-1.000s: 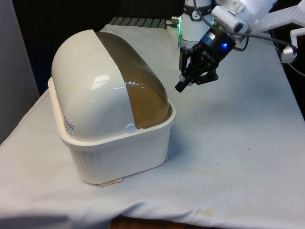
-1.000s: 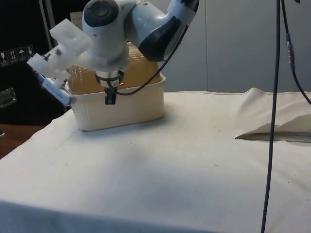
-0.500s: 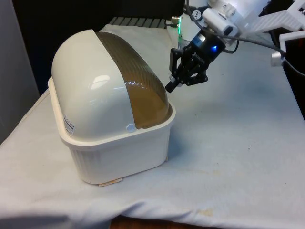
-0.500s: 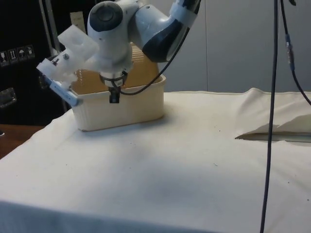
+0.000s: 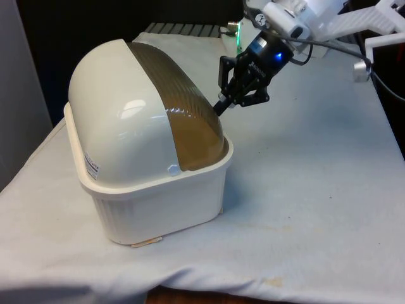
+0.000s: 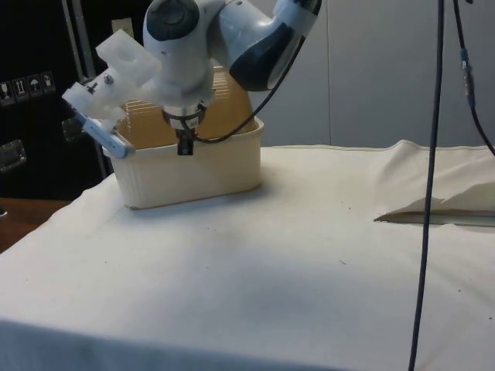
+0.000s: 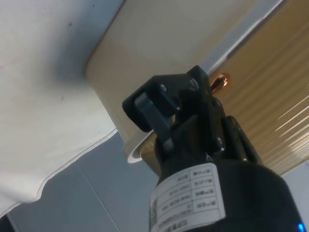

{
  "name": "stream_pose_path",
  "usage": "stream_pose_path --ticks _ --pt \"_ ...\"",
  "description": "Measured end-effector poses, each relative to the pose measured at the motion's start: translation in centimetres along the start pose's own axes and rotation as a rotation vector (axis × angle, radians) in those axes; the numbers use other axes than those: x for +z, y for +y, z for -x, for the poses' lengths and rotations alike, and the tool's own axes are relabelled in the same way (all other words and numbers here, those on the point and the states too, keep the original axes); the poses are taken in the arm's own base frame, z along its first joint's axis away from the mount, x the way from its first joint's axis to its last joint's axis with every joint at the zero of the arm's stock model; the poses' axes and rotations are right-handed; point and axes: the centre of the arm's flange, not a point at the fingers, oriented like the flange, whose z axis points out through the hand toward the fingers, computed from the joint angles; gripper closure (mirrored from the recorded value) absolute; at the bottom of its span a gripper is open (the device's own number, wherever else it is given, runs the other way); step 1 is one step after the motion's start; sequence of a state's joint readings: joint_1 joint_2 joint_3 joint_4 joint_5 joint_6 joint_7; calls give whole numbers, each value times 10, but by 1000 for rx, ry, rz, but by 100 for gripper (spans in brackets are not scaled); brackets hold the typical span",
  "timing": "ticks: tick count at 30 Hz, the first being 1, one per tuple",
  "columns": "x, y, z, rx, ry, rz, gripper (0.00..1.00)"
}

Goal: Open the lid, then close it.

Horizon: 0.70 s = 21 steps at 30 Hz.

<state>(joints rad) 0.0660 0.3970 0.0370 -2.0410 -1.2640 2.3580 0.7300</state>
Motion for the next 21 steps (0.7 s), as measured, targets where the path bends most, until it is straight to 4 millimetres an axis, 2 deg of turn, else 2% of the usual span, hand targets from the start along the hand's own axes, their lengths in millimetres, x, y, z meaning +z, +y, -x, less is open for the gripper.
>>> stream_pose_path --ticks 14,21 --pt "10 -2 3 -16 -8 7 100" --pt "8 3 2 -16 -2 16 100"
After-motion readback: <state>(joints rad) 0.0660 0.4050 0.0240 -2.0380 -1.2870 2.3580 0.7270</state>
